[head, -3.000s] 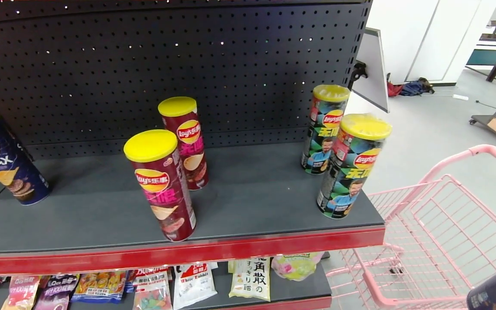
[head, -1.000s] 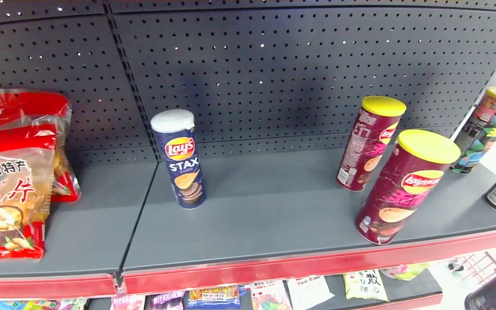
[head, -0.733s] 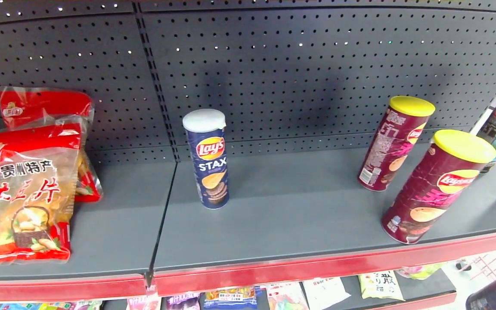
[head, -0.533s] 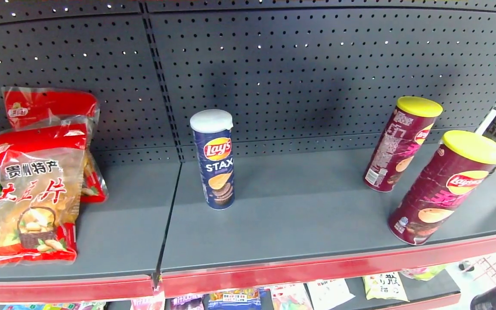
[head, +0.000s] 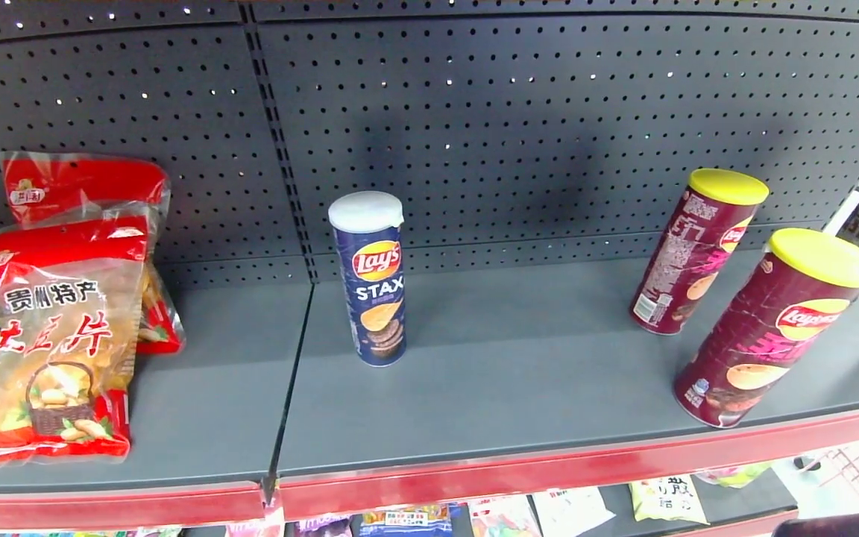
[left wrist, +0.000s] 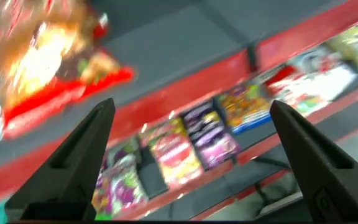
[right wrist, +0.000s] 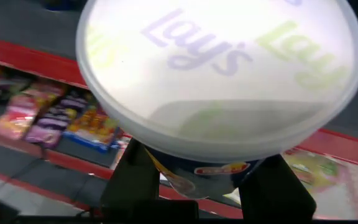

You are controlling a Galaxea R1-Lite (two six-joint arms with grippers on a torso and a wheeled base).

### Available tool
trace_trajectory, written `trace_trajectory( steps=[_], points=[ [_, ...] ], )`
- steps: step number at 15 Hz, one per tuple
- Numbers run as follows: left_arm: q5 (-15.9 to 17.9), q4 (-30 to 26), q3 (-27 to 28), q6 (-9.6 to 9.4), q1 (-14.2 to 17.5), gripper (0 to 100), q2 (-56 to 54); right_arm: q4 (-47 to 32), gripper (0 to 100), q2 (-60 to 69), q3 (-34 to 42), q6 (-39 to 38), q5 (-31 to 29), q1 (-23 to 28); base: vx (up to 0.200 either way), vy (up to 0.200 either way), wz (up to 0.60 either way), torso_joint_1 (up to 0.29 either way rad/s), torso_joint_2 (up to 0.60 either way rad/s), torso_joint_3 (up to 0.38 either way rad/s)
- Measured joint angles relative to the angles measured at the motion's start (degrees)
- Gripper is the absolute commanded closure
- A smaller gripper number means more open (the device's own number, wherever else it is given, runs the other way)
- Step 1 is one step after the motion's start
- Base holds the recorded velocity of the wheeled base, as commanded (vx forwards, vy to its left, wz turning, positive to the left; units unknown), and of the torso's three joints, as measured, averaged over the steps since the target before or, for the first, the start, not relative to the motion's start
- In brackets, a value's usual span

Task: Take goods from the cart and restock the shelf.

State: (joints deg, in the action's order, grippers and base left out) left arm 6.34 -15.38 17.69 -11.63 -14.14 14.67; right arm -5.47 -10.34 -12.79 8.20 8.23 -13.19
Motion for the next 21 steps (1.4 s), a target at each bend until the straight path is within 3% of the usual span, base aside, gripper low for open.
trace_trajectory(
  steps=[2, 7, 9, 14, 21],
  points=[
    [4.0, 5.2, 4.9, 0.11, -0.4, 0, 11.2, 0.0, 100, -0.2, -0.9, -1.5, 1.4, -0.8, 0.000, 0.000, 0.00, 0.000, 0.00, 0.000],
    [11.9, 25.9, 14.0, -0.74, -3.0, 0, 43.2, 0.0, 100, -1.3, -0.9, -2.2, 1.5, -1.4, 0.000, 0.000, 0.00, 0.000, 0.00, 0.000],
    [14.4, 30.8, 19.3, -1.04, -4.5, 0, 54.0, 0.0, 100, -1.4, -0.7, -3.1, 1.4, -1.4, 0.000, 0.000, 0.00, 0.000, 0.00, 0.000],
    [16.3, 33.8, 31.8, -1.21, -6.8, 0, 70.6, 0.0, 100, -1.5, -0.5, -4.0, 1.3, -1.4, 0.000, 0.000, 0.00, 0.000, 0.00, 0.000],
    [15.7, 36.4, 38.3, -1.30, -7.9, 0, 80.2, 0.0, 100, -1.6, -0.5, -4.0, 1.4, -1.4, 0.000, 0.000, 0.00, 0.000, 0.00, 0.000]
  ],
)
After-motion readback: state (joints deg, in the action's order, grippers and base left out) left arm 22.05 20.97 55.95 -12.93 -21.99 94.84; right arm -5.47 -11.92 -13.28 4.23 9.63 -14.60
